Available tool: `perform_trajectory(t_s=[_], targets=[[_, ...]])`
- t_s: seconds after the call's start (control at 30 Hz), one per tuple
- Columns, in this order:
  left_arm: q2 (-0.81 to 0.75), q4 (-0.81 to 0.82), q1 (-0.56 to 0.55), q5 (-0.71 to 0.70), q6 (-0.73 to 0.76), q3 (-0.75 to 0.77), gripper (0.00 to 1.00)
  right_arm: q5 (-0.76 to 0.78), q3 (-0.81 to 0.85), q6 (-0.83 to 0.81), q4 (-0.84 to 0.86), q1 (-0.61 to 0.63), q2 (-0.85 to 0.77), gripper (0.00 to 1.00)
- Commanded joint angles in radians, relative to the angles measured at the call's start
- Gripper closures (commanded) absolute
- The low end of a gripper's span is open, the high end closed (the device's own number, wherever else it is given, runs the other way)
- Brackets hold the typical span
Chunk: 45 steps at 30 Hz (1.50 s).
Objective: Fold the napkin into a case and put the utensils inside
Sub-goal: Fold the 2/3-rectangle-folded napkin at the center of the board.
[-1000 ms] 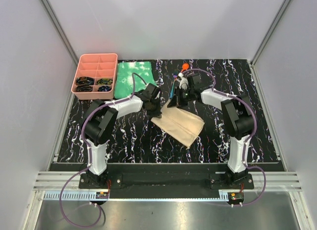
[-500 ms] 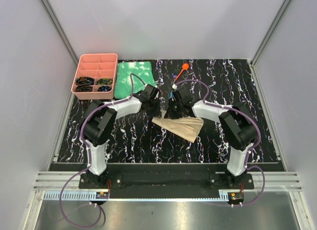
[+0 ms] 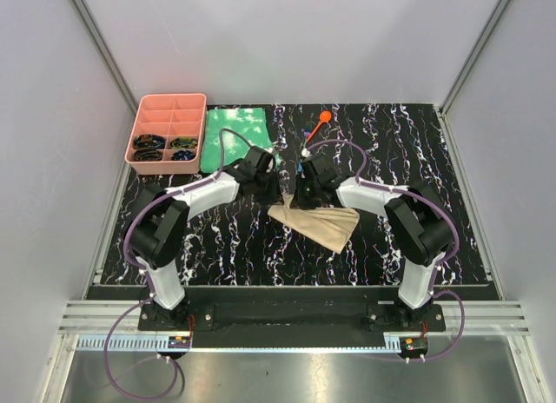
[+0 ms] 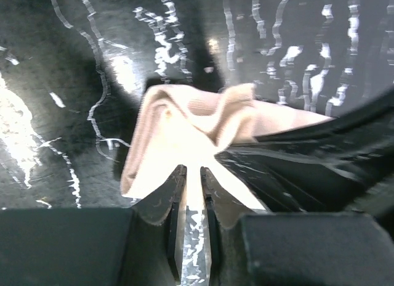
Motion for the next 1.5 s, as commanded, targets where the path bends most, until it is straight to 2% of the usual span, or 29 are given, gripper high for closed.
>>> perform_trajectory(t_s=[0.0, 0.07, 0.2, 0.5, 0.6, 0.7, 0.83, 0.93, 1.17, 1.4, 1.47], targets=[[-0.005, 0.016, 0.005, 0.057, -0.031, -0.004, 0.87, 0.007, 0.055, -0.087, -0.016, 0.018, -0.041, 0.81], [0.007, 0.041, 0.011, 0.052, -0.051, -0.015, 0.89, 0.001, 0.067, -0.12, -0.029, 0.024, -0.047, 0.78], [-0.035, 0.065, 0.021, 0.034, -0.069, -0.055, 0.91, -0.011, 0.073, -0.166, -0.046, 0.036, -0.073, 0.65], [-0.121, 0.073, 0.051, 0.02, -0.082, -0.125, 0.94, -0.066, 0.084, -0.165, -0.077, 0.041, -0.056, 0.61], [-0.147, 0.076, 0.063, 0.035, -0.086, -0.133, 0.94, -0.082, 0.084, -0.145, -0.069, 0.046, -0.047, 0.52], [-0.167, 0.082, 0.068, 0.054, -0.091, -0.133, 0.94, -0.105, 0.092, -0.102, -0.068, 0.047, -0.02, 0.52], [-0.152, 0.085, 0.102, 0.168, -0.105, -0.09, 0.93, -0.164, 0.044, -0.009, -0.023, 0.047, -0.012, 0.49], [-0.122, 0.084, 0.111, 0.25, -0.128, -0.039, 0.89, -0.186, -0.011, 0.034, 0.05, 0.047, -0.029, 0.38], [-0.057, 0.159, 0.113, 0.357, -0.209, -0.006, 0.86, -0.201, -0.069, 0.047, 0.113, 0.046, -0.081, 0.24], [0.0, 0.111, 0.105, 0.425, -0.166, 0.05, 0.89, -0.224, -0.158, 0.053, 0.237, 0.047, -0.132, 0.23], [0.018, 0.075, 0.105, 0.428, -0.128, 0.057, 0.89, -0.229, -0.174, 0.041, 0.265, 0.046, -0.138, 0.27]])
